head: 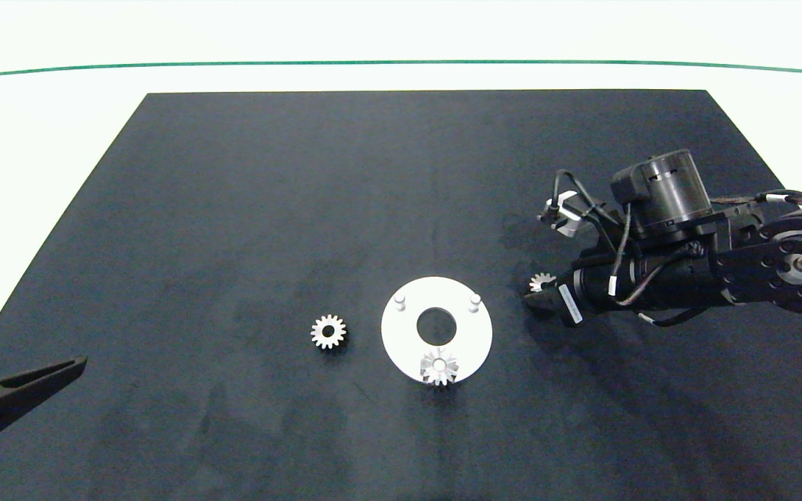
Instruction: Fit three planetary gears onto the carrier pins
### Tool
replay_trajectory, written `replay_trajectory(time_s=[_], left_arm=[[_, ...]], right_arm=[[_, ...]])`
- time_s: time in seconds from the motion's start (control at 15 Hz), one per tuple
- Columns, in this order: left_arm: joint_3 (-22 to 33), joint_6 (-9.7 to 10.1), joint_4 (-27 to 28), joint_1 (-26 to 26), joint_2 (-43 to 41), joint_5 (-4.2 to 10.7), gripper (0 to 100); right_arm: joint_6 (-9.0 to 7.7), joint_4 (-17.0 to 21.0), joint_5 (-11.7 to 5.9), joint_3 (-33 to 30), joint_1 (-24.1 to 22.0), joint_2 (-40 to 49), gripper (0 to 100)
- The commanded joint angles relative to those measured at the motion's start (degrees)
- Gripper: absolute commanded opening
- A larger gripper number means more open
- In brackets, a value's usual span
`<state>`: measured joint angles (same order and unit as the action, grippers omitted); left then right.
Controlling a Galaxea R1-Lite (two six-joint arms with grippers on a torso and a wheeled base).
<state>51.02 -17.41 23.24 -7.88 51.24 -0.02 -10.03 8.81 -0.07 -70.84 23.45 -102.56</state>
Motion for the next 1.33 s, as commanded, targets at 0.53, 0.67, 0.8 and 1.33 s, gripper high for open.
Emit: replay_trajectory(time_s=[0.53,0.67,0.8,1.33], left_arm=[[0.31,-0.08,0.14,0.23,-0.17,-0.06,100],[0.31,-0.08,0.14,0.23,-0.17,-0.06,100],[0.31,-0.08,0.14,0.23,-0.17,-0.06,100],[0.31,-0.08,0.14,0.14,-0.26,-0.06,100]], right_arm=[[-0.51,0.94,-0.89,2.28,1.86,4.39,7],[-0.78,1.03,-3.79,1.23,3.26,5.53,7],[-1.39,4.02,-5.02,-2.02,4.67,6.23,7],[-1.48,6.30,-5.11,-3.96,4.93,5.79,7]])
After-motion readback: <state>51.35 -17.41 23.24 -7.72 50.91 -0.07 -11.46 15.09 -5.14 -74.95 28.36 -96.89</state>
